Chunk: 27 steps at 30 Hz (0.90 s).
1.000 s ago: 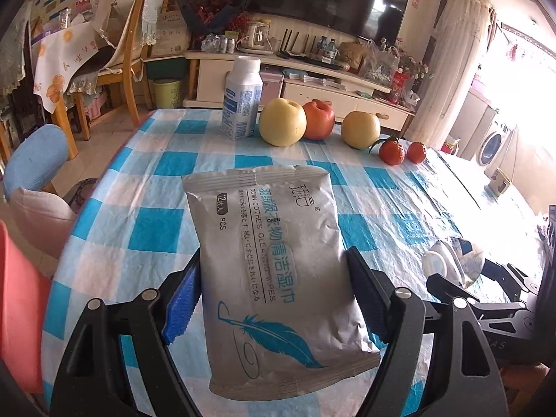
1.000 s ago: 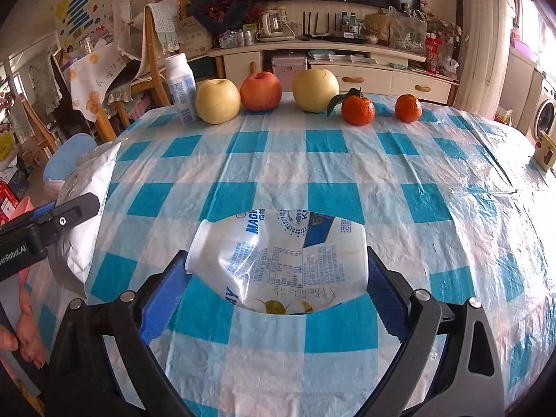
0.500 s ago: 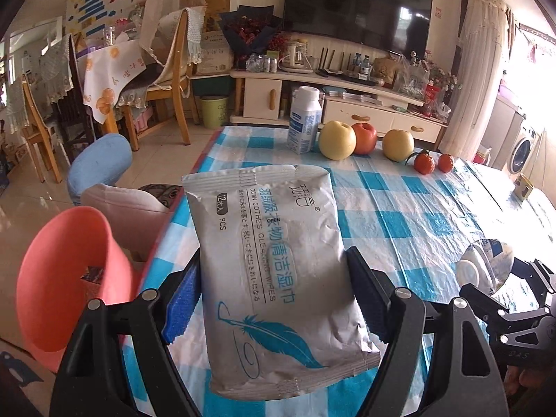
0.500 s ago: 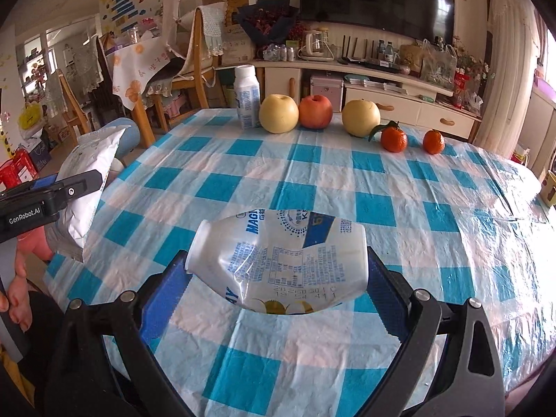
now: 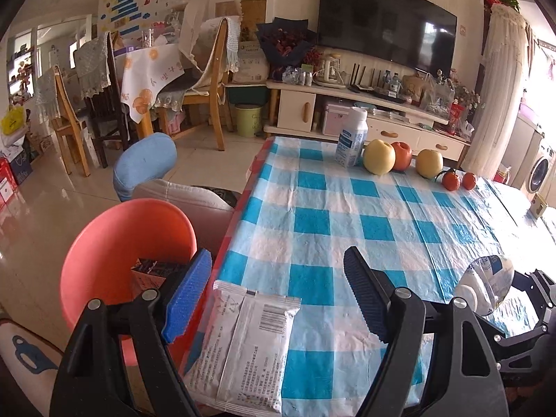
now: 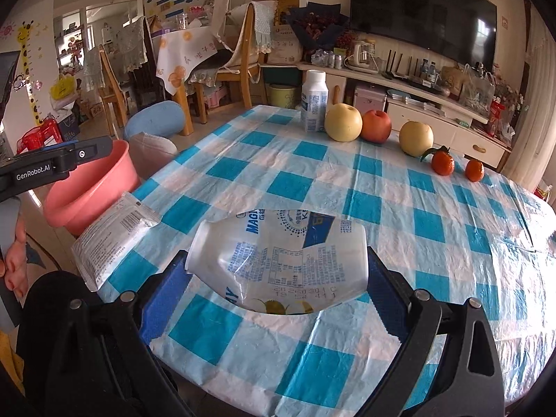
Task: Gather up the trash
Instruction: 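Lift and carry the wipes packet and bottle over the pink bucket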
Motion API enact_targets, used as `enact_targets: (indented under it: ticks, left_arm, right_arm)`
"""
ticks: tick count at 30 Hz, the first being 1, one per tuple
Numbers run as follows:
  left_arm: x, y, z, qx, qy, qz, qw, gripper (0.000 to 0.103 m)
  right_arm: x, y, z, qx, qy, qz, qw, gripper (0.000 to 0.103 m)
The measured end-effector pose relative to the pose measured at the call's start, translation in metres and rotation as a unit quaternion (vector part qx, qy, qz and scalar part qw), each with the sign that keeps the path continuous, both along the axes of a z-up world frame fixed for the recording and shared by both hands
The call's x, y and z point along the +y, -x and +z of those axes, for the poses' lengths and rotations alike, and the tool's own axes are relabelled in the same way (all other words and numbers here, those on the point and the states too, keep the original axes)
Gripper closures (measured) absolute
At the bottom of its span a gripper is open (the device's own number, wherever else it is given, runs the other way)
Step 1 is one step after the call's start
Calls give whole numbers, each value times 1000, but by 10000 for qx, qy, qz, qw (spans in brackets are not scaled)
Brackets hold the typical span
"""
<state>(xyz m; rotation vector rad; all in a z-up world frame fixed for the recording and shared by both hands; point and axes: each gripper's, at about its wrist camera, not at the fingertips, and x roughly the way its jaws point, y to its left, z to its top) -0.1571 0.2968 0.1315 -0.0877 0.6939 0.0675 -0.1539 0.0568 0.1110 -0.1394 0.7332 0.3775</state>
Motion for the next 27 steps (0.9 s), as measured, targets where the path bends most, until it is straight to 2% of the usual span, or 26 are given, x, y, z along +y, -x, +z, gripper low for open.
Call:
enact_targets:
  ticks: [2,6,11,15,22,27]
  left_arm:
    - [0,-2,-12,197,35,-163,9997,25]
    - [0,-6,-32,428,148,-176,9988,24]
    - [8,-12,-49,855,376,-284,9952,18]
    - [1,-18,-67,1394,83,-455,9892,15]
    - [8,-17,-91,1885,-244,-211,9816,15]
    - [17,-20,-104,2156,-215,-94,9762,15]
  right_arm:
    - [3,0,-3,18,36,31,10000,8]
    - [7,-2,-11,99,-14,136,9999,8]
    - [15,0,-22,205,-81,331,9992,8]
    - [16,2,-30,290,-178,466,9983,8]
    - [13,7,-34,321,-348,684,9965,8]
    - [9,8,-36,353,-477,771,9953,8]
